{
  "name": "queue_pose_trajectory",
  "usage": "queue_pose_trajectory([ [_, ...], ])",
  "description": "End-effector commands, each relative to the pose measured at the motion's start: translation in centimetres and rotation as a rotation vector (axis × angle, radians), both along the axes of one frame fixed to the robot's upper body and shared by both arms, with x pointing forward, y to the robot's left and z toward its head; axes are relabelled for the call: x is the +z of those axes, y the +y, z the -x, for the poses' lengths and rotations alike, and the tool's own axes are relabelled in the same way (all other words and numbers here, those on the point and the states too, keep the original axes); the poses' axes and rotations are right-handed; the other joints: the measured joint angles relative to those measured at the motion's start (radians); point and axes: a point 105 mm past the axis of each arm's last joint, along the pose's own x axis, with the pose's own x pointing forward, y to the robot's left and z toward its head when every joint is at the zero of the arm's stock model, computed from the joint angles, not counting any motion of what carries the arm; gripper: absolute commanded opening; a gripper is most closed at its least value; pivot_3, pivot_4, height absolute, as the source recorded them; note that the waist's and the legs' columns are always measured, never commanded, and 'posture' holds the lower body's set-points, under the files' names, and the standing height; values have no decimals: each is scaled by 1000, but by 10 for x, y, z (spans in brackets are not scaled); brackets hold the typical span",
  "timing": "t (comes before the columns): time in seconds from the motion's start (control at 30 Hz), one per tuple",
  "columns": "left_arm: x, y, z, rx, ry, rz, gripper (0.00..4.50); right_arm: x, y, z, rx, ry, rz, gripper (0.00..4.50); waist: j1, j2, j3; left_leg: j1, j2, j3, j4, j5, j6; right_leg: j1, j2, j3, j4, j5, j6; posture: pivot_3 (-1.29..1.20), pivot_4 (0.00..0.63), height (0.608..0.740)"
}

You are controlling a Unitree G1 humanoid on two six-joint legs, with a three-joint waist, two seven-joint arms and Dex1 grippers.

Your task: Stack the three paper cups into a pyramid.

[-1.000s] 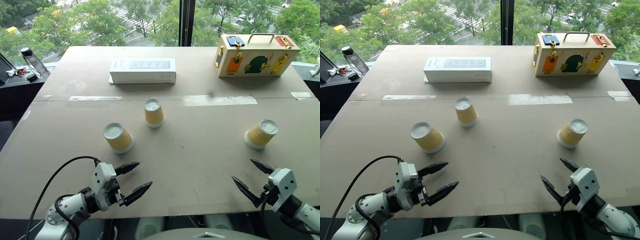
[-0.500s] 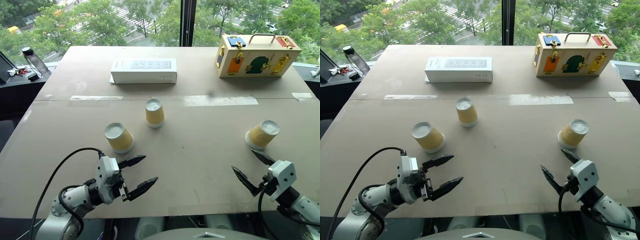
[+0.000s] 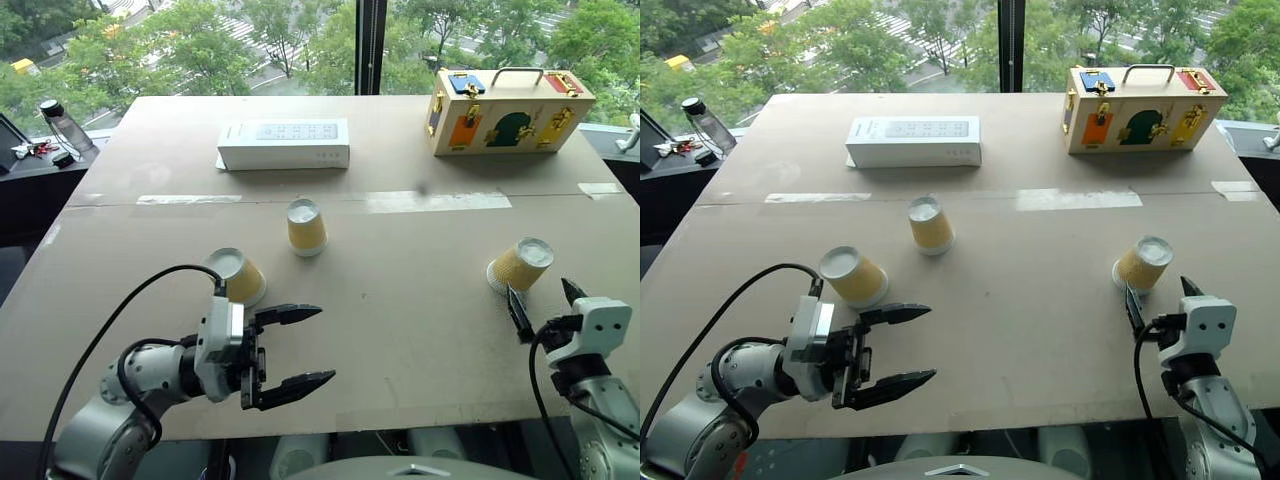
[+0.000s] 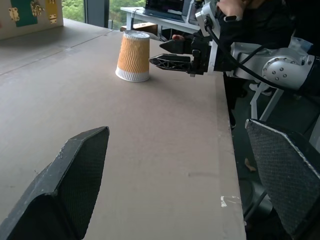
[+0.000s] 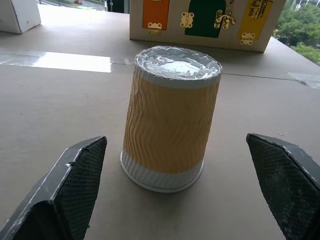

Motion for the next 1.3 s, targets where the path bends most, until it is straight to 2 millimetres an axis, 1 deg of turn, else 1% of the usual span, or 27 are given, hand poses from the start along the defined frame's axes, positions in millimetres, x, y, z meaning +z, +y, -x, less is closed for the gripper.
queue_pose_trajectory([
  [0.03, 14, -4, 2, -34, -34, 14, 4500, 17, 4, -14, -7, -41, -32, 4438, 3, 0, 0, 0, 0, 0, 0, 0, 0, 0, 1, 0, 0, 0, 0, 0, 150, 740],
  [0.27, 20, -1, -1, -37, -49, 24, 4500, 31, 0, -42, -36, -66, -43, 4438, -9, 0, 0, 1, 1, 1, 0, 0, 0, 0, 2, 2, 0, 1, -1, 0, 150, 740],
  [0.47, 19, -1, -1, -24, -53, 24, 4500, 31, -3, -56, -46, -58, -73, 4438, -13, 0, 0, 1, 1, 2, -1, 0, 0, 0, 2, 2, 0, 1, -1, 0, 150, 740],
  [0.5, 19, -1, -1, -22, -53, 24, 4500, 31, -2, -57, -44, -57, -73, 3918, -14, 0, 0, 1, 1, 2, -1, 0, 0, 0, 2, 2, 1, 1, -1, 0, 150, 740],
  [0.53, 19, -1, -1, -20, -53, 24, 4500, 32, -1, -58, -40, -56, -73, 3651, -15, 0, 0, 1, 1, 2, -1, 0, 0, 0, 2, 3, 0, 1, -1, 0, 150, 740],
  [0.6, 18, -1, 0, -12, -52, 23, 4500, 35, 2, -58, -25, -60, -60, 2690, -16, 0, 0, 1, 1, 2, -1, 0, 0, 0, 2, 3, 1, 1, -1, 0, 150, 740],
  [0.63, 17, 0, 0, -8, -52, 23, 4500, 37, 4, -58, -17, -64, -54, 2337, -16, 0, 0, 1, 1, 2, -1, 0, 0, 0, 2, 3, 0, 1, -1, 0, 150, 740],
  [0.67, 17, 1, 0, 3, -51, 23, 4500, 40, 5, -58, -10, -69, -52, 2190, -15, 0, 0, 1, 1, 2, -1, 0, 0, 0, 2, 3, 1, 1, -1, 0, 150, 740],
  [0.7, 16, 2, -1, 14, -50, 25, 4500, 43, 7, -58, 1, -75, -52, 2190, -16, 0, 0, 1, 1, 2, -1, 0, 0, 0, 2, 3, 1, 1, -1, 0, 150, 740],
  [0.77, 12, 6, -2, 50, -42, 27, 4500, 53, 19, -58, 83, -97, -3, 2190, -16, 0, 0, 1, 1, 2, -1, 0, 0, 0, 2, 3, 1, 1, -1, 0, 150, 740],
  [0.83, 4, 14, -5, 101, -44, 22, 4500, 63, 45, -56, 244, -106, 42, 2190, -19, 1, 0, 1, 1, 2, -1, 0, 0, 0, 2, 3, 1, 1, -1, 0, 150, 740],
  [0.93, -5, 24, -8, 172, -46, 25, 4500, 68, 79, -52, 456, -84, 57, 2190, -21, 1, 0, 3, 2, 4, -2, 0, 0, 0, 3, 4, 1, 1, -1, 0, 150, 740],
  [0.97, -9, 28, -7, 184, -42, 25, 4500, 71, 94, -51, 539, -77, 53, 2190, -21, 1, 0, 3, 2, 4, -2, 0, 0, 0, 4, 4, 1, 1, -1, 0, 150, 740],
  [1.0, -12, 30, -7, 190, -39, 24, 4500, 73, 104, -51, 594, -71, 51, 2190, -21, 1, 1, 3, 2, 3, -2, 0, 0, 0, 4, 4, 1, 1, -1, 0, 150, 740],
  [1.03, -13, 33, -6, 196, -27, 31, 4500, 70, 111, -53, 633, -48, 64, 2190, -19, 0, 0, 3, 2, 3, -2, 0, 0, 0, 4, 4, 1, 1, -1, 0, 150, 740],
  [1.13, -12, 38, -5, 194, -11, 41, 4500, 63, 119, -58, 684, -6, 92, 2190, -12, -1, 0, 2, 2, 2, -1, 0, 0, 0, 3, 2, 0, 1, -1, 0, 150, 740],
  [1.3, -10, 43, 4, 195, 15, 62, 4500, 52, 123, -63, 721, 21, 117, 2190, -15, -2, 0, 1, 2, 3, -1, -1, 1, 0, 2, 3, -1, 1, -1, 0, 150, 740],
])
